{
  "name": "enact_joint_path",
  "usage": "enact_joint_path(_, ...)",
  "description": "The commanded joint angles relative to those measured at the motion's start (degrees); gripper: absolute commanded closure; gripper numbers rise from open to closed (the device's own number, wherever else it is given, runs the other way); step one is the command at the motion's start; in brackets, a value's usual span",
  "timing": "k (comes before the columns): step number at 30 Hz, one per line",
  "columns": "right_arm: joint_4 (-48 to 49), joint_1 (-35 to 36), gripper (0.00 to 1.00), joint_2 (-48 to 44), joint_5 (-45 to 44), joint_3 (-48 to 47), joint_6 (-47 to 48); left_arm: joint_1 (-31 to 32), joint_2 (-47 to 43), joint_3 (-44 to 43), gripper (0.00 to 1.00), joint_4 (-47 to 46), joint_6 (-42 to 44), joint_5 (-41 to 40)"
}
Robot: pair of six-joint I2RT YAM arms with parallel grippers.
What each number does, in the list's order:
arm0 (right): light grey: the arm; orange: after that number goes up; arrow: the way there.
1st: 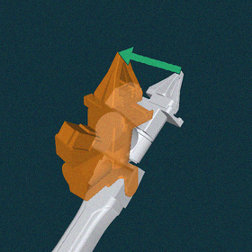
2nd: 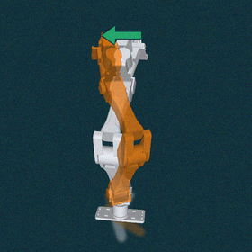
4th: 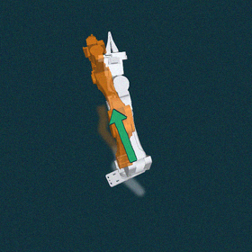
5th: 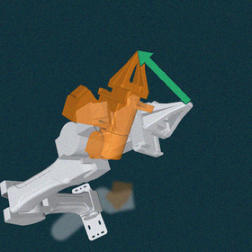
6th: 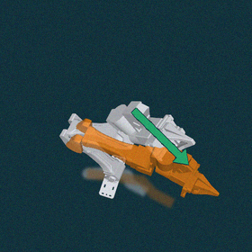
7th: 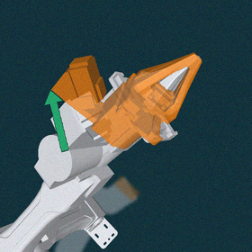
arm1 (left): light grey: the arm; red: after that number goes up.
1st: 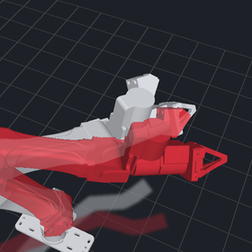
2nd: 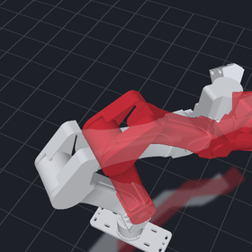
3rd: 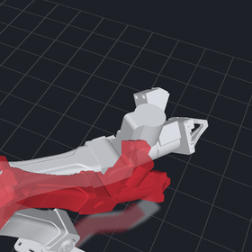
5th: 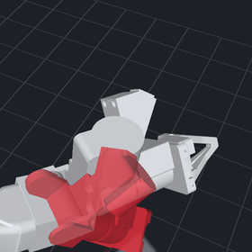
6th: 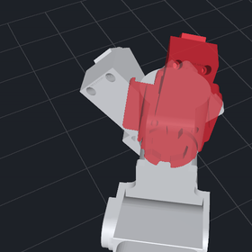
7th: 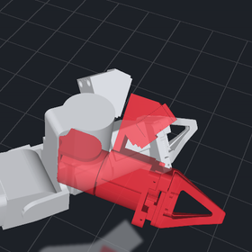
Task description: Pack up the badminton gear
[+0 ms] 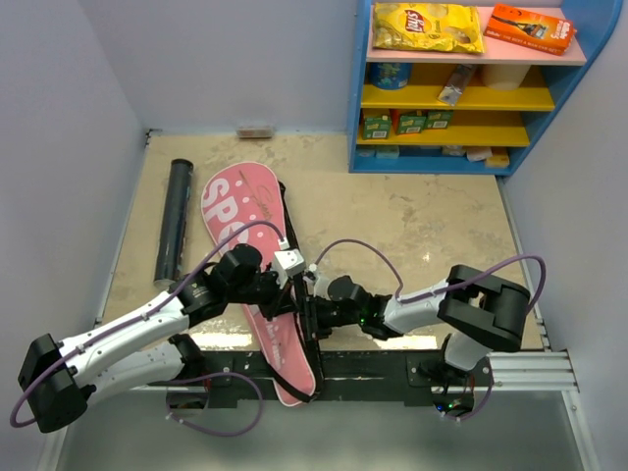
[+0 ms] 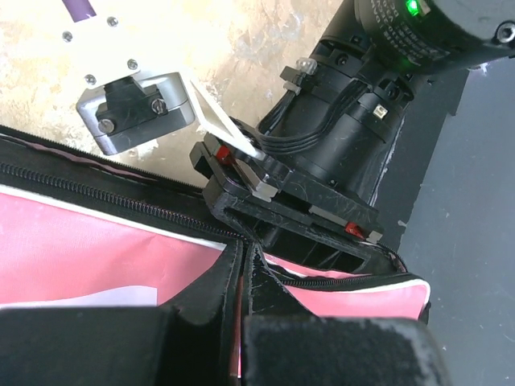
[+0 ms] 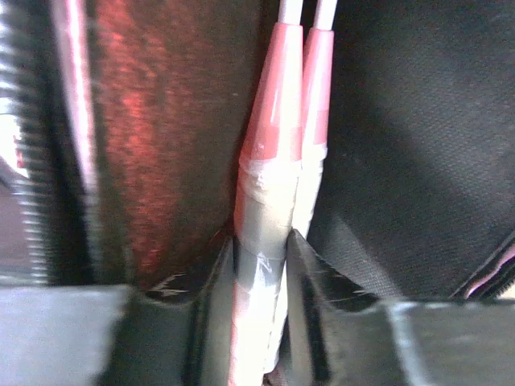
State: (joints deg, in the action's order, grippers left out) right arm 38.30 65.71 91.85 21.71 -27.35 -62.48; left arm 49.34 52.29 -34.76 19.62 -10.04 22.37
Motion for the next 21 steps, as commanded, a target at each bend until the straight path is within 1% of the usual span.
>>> enact_joint_path(1, 7.07, 2.58, 0.65, -3.25, -0.44, -0.51, 2.08, 1.02, -0.43, -1.98, 1.00, -15.14, -1.38, 2.06)
enact_joint_path(2, 4.35, 2.67, 0.61, -4.48, -1.75, -1.38, 3.05, 1.28, -0.61, -1.63, 1.00, -15.05, -1.47, 2.15)
enact_joint_path(3, -0.98, 2.58, 0.55, -6.49, -2.55, -1.91, 4.02, 1.37, -0.70, -1.36, 1.00, -14.87, -1.47, 2.32)
enact_joint_path(5, -6.11, 2.40, 0.49, -8.87, -5.69, -3.40, 6.31, 1.63, -0.88, -0.92, 1.00, -14.26, -1.30, 2.41)
enact_joint_path(6, -11.36, 2.14, 0.43, -11.06, -6.85, -3.84, 7.10, 1.63, -0.88, -0.83, 1.00, -14.08, -1.21, 2.24)
enact_joint_path(8, -15.70, 0.56, 0.38, -12.92, -8.61, -5.07, 9.12, 1.81, -0.44, -0.66, 1.00, -13.55, -1.12, 2.33)
enact_joint_path(9, -19.81, -0.14, 0.35, -14.49, -10.01, -5.51, 9.74, 2.07, -0.35, -0.66, 1.00, -13.55, -0.94, 2.15)
enact_joint_path(12, -25.79, -4.44, 0.32, -16.79, -12.30, -6.04, 11.67, 2.42, 0.97, -0.66, 1.00, -13.11, -0.68, 1.80)
enact_joint_path(13, -27.39, -6.98, 0.31, -18.45, -12.83, -6.22, 12.81, 2.51, 1.75, -0.83, 1.00, -12.76, -0.51, 1.80)
enact_joint_path(16, -30.56, -10.95, 0.28, -20.13, -13.89, -6.31, 15.01, 3.13, 2.90, -1.01, 1.00, -12.32, -0.24, 1.27)
enact_joint_path(18, -32.58, -12.70, 0.28, -19.70, -14.85, -7.27, 15.98, 3.39, 3.34, -1.10, 1.00, -12.06, 0.02, 0.75)
enact_joint_path(20, -32.86, -13.85, 0.28, -17.86, -16.44, -7.97, 16.69, 3.65, 4.04, -1.27, 1.00, -11.71, 0.20, 0.48)
enact_joint_path(21, -32.42, -15.68, 0.28, -16.98, -16.44, -8.24, 16.86, 3.57, 4.22, -1.27, 1.00, -11.62, 0.29, 0.05)
